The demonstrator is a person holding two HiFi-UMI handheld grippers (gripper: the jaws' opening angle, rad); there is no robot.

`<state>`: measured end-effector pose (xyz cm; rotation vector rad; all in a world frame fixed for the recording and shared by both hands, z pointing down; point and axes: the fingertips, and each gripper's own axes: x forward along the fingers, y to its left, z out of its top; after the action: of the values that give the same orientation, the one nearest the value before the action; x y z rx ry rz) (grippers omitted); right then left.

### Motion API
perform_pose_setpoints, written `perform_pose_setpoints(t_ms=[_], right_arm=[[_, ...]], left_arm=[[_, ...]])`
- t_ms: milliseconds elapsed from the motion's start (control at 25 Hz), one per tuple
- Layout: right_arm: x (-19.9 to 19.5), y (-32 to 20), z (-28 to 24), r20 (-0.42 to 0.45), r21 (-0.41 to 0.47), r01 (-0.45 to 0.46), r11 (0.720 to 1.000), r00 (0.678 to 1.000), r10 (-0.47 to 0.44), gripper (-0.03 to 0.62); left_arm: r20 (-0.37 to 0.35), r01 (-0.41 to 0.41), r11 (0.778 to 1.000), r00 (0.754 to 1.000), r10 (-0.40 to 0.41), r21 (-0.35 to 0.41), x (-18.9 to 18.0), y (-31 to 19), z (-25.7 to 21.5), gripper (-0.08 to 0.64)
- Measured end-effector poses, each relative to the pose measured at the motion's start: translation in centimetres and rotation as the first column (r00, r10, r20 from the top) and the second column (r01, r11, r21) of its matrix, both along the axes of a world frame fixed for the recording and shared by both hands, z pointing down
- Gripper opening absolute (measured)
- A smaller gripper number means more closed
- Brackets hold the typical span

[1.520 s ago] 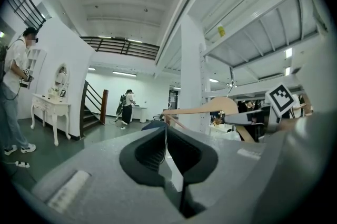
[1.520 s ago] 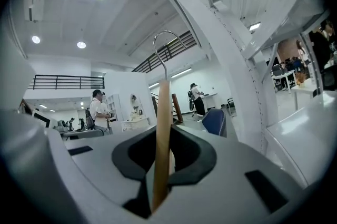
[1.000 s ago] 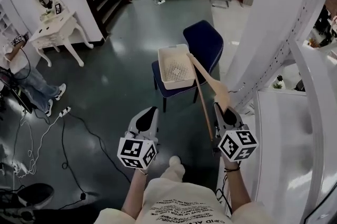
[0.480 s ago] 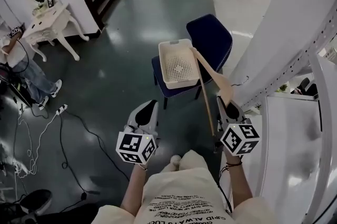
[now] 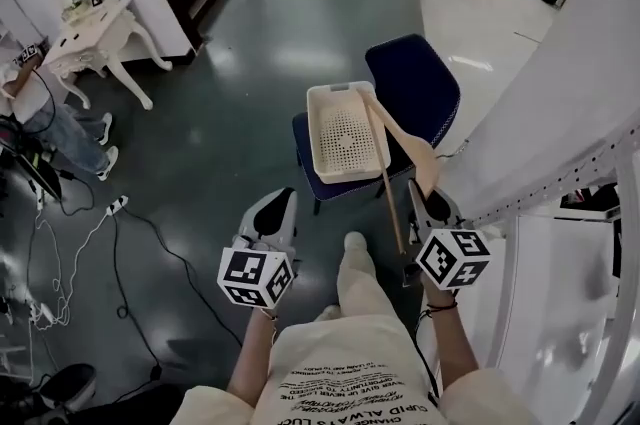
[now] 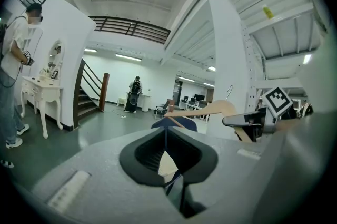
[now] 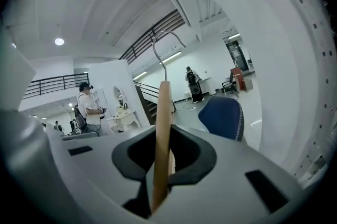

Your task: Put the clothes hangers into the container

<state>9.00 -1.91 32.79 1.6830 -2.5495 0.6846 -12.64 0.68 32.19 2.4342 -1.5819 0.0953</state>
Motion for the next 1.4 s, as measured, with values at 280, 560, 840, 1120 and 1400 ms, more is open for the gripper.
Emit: perform_pose_setpoints(t_ms=[280, 560, 840, 1120, 1400], right_arm=[[-0.1, -7.4, 4.1, 0.009, -0.054, 0.042, 0.998, 0.999, -0.042, 0.052], [-0.1, -14.1, 7.6, 0.022, -0.147, 0.084, 0.986, 0.996, -0.082, 0.052], [-0.3, -20.4, 12.0, 0.044, -0.237, 0.142, 0.961, 0.990, -0.135, 0.052], [-1.9, -23.9, 17.3, 0.090, -0.324, 0.211, 0.922, 0.977, -0.192, 0.052], [-3.1, -25.6, 22.5, 0.124, -0.404, 0.256, 0.878, 0.967, -0.225, 0.052]], left_arm=[[-0.011, 0.031, 0.998, 0.999, -0.032, -0.054, 0.5, -6.9, 4.1, 0.028], [-0.040, 0.058, 0.987, 0.997, -0.065, -0.150, 1.0, -13.2, 7.6, 0.028], [-0.057, 0.089, 0.965, 0.993, -0.106, -0.246, 1.9, -18.7, 12.1, 0.028], [-0.063, 0.129, 0.932, 0.985, -0.159, -0.340, 1.8, -21.7, 16.5, 0.028], [-0.069, 0.144, 0.899, 0.980, -0.189, -0.414, 2.1, -23.3, 20.6, 0.028]])
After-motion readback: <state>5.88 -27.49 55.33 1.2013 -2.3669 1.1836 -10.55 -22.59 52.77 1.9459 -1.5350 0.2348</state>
